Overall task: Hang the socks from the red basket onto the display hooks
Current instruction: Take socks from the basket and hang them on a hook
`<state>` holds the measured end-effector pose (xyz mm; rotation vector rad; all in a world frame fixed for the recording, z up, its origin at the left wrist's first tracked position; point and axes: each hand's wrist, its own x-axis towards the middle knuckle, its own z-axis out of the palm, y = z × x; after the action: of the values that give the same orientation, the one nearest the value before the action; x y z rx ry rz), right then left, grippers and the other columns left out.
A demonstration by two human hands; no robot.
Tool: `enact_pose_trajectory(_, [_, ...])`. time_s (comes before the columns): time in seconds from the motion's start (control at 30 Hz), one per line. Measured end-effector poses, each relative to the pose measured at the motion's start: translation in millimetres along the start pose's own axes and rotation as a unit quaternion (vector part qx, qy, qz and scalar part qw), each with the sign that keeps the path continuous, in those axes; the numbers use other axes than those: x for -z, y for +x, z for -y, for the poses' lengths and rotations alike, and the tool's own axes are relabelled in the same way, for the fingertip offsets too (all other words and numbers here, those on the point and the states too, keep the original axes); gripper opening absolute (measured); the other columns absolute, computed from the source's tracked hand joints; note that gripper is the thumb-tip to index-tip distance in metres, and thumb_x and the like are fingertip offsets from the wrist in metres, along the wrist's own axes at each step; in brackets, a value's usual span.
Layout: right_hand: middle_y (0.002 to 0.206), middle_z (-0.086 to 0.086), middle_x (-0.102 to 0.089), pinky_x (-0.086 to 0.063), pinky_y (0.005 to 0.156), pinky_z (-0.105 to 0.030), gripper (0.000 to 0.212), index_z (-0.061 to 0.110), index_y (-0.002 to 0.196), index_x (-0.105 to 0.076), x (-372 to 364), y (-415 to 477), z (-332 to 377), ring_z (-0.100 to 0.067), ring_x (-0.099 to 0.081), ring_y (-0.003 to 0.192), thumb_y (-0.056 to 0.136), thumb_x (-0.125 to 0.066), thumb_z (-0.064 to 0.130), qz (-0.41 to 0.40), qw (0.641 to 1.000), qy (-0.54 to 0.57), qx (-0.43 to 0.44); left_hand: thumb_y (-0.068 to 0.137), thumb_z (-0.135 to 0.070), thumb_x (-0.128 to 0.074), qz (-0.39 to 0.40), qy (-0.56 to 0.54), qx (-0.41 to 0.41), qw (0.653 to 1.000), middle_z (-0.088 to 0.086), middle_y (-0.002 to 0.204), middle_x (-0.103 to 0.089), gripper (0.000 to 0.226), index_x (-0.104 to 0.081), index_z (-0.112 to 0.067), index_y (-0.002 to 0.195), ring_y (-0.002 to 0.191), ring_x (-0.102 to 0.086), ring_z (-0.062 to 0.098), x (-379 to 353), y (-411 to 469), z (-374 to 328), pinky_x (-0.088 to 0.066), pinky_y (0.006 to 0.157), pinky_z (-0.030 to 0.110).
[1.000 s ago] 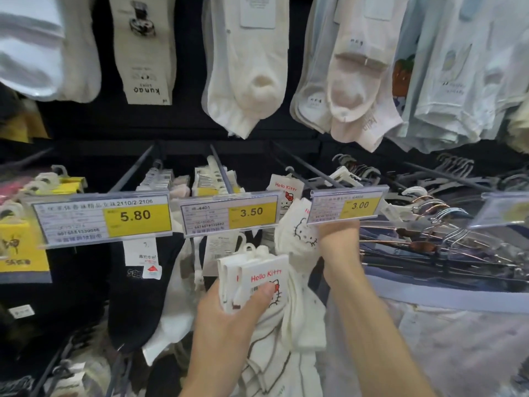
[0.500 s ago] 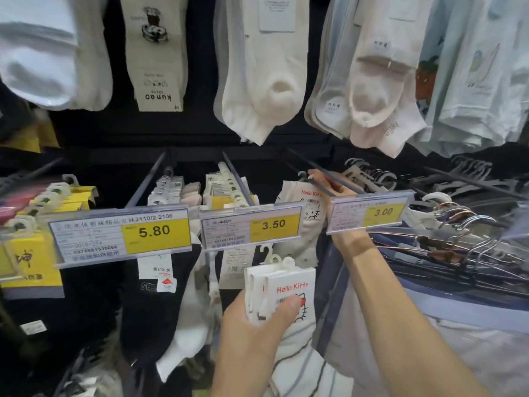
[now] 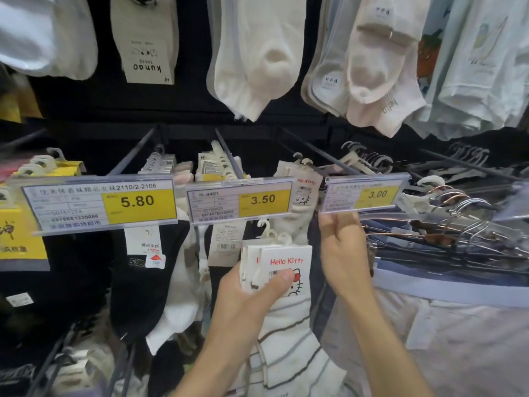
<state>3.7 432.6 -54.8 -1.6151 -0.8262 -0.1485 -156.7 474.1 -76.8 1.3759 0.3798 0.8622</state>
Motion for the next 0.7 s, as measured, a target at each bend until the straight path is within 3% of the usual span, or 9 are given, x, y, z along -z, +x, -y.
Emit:
enact_pose_trajectory(0.07, [0.118,0.013,-0.066,-0.046,0.093,-0.019,0.024,0.03,0.116,-0.064,11,-31,-5,-0.006,-0.06,0.112,0.097,-0.051,0.036,0.022,0.995,0.093,0.019,0.074,-0.026,-0.076,0.013,0.001,0.003,1.0,-0.005,0.097,-0.08,0.03,-0.077,-0.04,0.1,0.092,-0.075,0.008,-2,-1,0,-0.054,0.071,0.012])
enact_pose_trajectory(0.13, [0.119,0.005,-0.068,-0.053,0.09,-0.027,0.03,0.033,0.119,-0.067,20,-60,-7,-0.013,-0.064,0.112,0.092,-0.06,0.042,0.071,0.977,0.201,0.003,0.076,-0.023,-0.077,0.027,-0.002,0.006,1.0,-0.001,0.101,-0.08,0.03,-0.077,-0.034,0.104,0.096,-0.075,0.013,-2,-2,1,-0.055,0.073,0.015])
enact_pose_trajectory(0.23, [0.106,-0.001,-0.072,-0.056,0.076,-0.021,0.031,0.033,0.114,-0.07,22,-76,-2,-0.013,-0.07,0.096,0.083,-0.073,0.031,0.1,0.966,0.239,-0.017,0.075,-0.038,-0.078,0.038,-0.02,0.025,0.999,0.002,0.106,-0.079,0.034,-0.076,-0.033,0.109,0.102,-0.074,0.016,-1,-3,4,-0.057,0.078,0.02])
enact_pose_trajectory(0.37, [0.096,-0.002,-0.075,-0.056,0.073,-0.021,0.03,0.03,0.105,-0.072,28,-75,-4,-0.011,-0.07,0.086,0.082,-0.075,0.01,0.065,0.957,0.278,-0.041,0.078,-0.055,-0.065,0.063,-0.092,0.097,0.989,0.012,0.119,-0.074,0.051,-0.075,-0.022,0.116,0.115,-0.069,0.027,0,-6,11,-0.054,0.096,0.038])
enact_pose_trajectory(0.5, [0.093,-0.004,-0.075,-0.056,0.073,-0.021,0.028,0.029,0.101,-0.072,38,-72,-4,-0.011,-0.07,0.086,0.076,-0.077,0.016,0.08,0.956,0.28,-0.044,0.077,-0.062,-0.072,0.075,-0.09,0.085,0.99,0.011,0.12,-0.073,0.056,-0.073,-0.025,0.119,0.115,-0.069,0.026,-2,-6,10,-0.057,0.087,0.028])
enact_pose_trajectory(0.7, [0.107,-0.005,-0.075,-0.057,0.082,-0.027,0.024,0.03,0.107,-0.07,44,-70,-8,-0.017,-0.07,0.099,0.083,-0.073,0.027,0.157,0.946,0.278,-0.055,0.068,-0.059,-0.074,0.041,-0.049,0.053,0.997,0.006,0.109,-0.078,0.045,-0.076,-0.036,0.106,0.103,-0.074,0.023,-1,-3,8,-0.061,0.079,0.029])
